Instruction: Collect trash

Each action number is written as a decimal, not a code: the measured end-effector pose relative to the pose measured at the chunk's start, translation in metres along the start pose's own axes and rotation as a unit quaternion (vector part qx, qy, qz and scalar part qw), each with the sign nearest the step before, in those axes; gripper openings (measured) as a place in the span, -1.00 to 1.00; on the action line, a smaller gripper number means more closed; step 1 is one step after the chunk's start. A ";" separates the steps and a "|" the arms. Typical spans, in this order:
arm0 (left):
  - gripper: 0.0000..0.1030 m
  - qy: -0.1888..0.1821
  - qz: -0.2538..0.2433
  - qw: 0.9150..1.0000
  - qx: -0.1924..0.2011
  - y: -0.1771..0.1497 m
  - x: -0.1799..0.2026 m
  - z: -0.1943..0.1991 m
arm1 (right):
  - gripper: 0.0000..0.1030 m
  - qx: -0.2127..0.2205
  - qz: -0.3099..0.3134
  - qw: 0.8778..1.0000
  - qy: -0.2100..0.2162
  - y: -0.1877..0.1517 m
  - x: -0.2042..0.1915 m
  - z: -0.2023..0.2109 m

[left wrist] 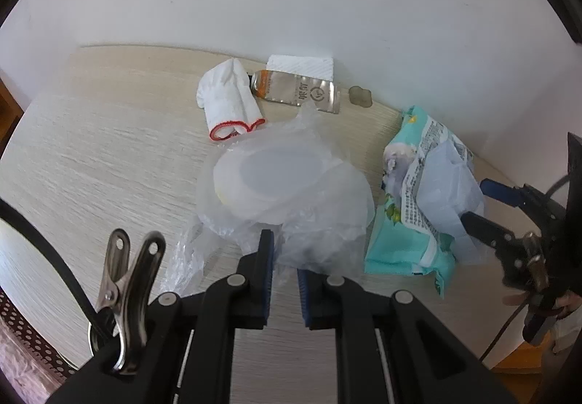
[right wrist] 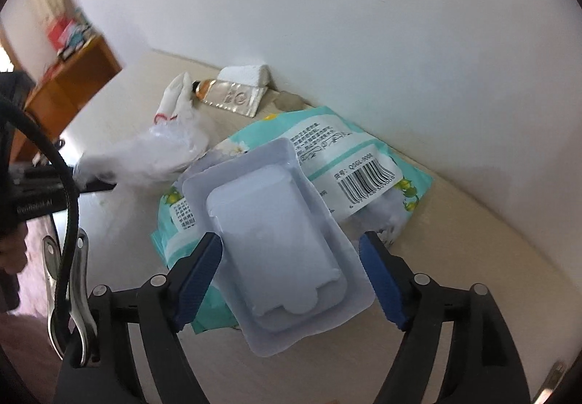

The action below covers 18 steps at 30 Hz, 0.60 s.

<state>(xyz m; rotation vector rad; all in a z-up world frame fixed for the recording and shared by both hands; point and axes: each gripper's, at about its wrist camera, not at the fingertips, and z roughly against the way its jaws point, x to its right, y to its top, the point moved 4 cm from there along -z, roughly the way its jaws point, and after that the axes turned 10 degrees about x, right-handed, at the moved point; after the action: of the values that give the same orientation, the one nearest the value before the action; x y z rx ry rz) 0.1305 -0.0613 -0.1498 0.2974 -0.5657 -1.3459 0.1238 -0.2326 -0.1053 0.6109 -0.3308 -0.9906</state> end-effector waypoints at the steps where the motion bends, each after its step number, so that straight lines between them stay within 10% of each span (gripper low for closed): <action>1: -0.76 0.000 0.001 1.000 -0.001 0.000 0.000 -0.001 | 0.56 -0.002 0.014 1.000 -0.003 0.000 -0.003 -0.002; 7: -0.76 -0.004 0.001 1.000 0.008 0.002 0.002 0.006 | 0.58 -0.002 0.036 0.999 -0.014 0.002 -0.002 0.009; 18: -0.75 -0.037 -0.032 0.998 0.028 0.014 0.025 0.034 | 0.58 0.008 -0.115 0.993 -0.037 -0.028 0.035 0.040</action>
<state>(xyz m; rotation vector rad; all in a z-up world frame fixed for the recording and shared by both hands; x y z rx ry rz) 0.1269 -0.0790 -0.1092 0.3153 -0.6610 -1.4090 0.1017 -0.2874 -0.0915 0.6375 -0.3385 -1.2357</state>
